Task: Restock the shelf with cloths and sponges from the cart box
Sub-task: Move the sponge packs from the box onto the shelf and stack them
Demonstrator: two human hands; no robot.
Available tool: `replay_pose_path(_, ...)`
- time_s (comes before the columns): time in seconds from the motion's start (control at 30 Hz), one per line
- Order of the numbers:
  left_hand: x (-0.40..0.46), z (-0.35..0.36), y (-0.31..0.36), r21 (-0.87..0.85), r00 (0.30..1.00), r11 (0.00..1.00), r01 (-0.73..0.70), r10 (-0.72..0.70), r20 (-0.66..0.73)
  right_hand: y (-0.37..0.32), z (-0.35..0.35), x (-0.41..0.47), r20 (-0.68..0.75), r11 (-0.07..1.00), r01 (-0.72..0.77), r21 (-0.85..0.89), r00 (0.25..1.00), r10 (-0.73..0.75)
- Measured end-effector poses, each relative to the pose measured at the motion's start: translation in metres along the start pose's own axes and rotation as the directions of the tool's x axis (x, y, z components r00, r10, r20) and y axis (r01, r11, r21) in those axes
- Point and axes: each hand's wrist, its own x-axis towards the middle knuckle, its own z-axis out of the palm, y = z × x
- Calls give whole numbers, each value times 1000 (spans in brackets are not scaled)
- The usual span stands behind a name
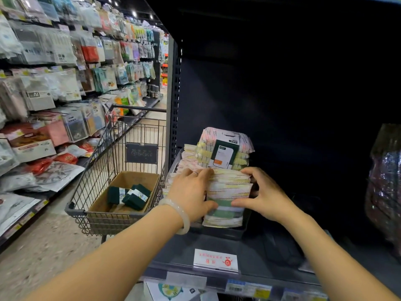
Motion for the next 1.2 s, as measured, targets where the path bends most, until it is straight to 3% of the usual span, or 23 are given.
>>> replay_pose_path(0.4, 9, 0, -1, 34, 991, 993, -116, 114, 73, -1, -5, 0, 43, 986, 22, -165, 999, -15)
replay_pose_path(0.8, 12, 13, 7, 320, 989, 936, -144, 146, 19, 1, -1, -9, 13, 972, -41, -231, 999, 45)
replay_pose_path(0.93, 11, 22, 12, 417, 991, 900, -130, 126, 36, -1, 3, -7, 64, 958, -32, -286, 997, 53)
replay_pose_path(1.13, 7, 22, 5, 398, 988, 905, -152, 128, 88, 1, 14, -8, 84, 913, -3, -407, 996, 41)
replay_pose_path(1.2, 4, 21, 2, 331, 986, 929, -165, 158, 46, 3, 13, -10, 67, 912, -5, -410, 997, 35)
